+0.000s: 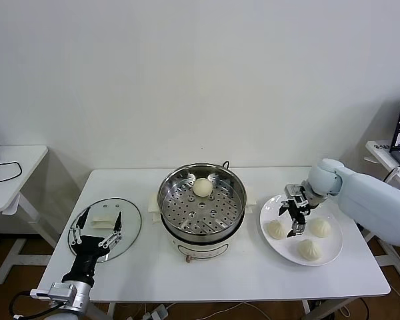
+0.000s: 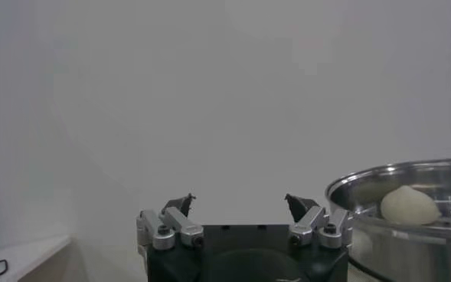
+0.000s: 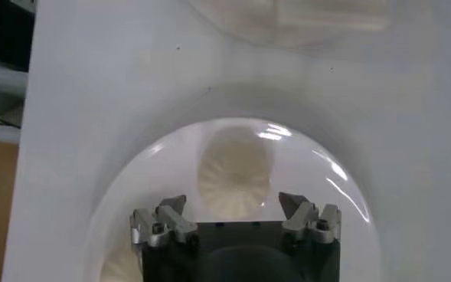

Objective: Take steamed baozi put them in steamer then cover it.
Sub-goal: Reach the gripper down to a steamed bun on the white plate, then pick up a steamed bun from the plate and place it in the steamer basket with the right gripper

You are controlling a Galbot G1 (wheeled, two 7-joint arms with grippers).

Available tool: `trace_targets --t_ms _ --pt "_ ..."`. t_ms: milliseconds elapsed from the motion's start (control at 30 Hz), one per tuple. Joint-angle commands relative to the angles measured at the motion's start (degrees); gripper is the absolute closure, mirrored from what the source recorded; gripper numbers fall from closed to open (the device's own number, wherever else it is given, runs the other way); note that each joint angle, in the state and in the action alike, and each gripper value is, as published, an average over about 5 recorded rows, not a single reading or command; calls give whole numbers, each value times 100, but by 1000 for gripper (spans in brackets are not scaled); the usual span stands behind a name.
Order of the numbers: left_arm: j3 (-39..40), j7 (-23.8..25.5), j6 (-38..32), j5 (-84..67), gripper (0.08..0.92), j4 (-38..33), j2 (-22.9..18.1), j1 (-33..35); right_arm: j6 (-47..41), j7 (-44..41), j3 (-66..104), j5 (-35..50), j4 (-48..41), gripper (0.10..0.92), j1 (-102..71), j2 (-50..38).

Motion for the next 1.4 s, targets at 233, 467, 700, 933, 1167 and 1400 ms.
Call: trace_targets --t_ms 233,467,700,933,1167,1400 --pt "15 8 -13 22 177 59 5 -24 -68 250 302 -127 -236 203 -389 204" --pt "21 7 -19 24 177 57 -2 -26 -67 236 342 -97 -200 232 -378 208" --pt "21 5 -23 23 177 54 -12 -29 -70 158 350 -75 -146 342 -363 166" --pt "16 -4 -18 22 177 34 -17 -30 -124 54 255 145 34 356 -181 -75" --pt "33 -14 -15 24 177 27 -14 -34 -481 -157 -635 1230 807 363 1123 -746" --pt "69 -9 -13 26 177 59 21 -73 -1044 -352 -2515 2317 1803 360 3729 -983"
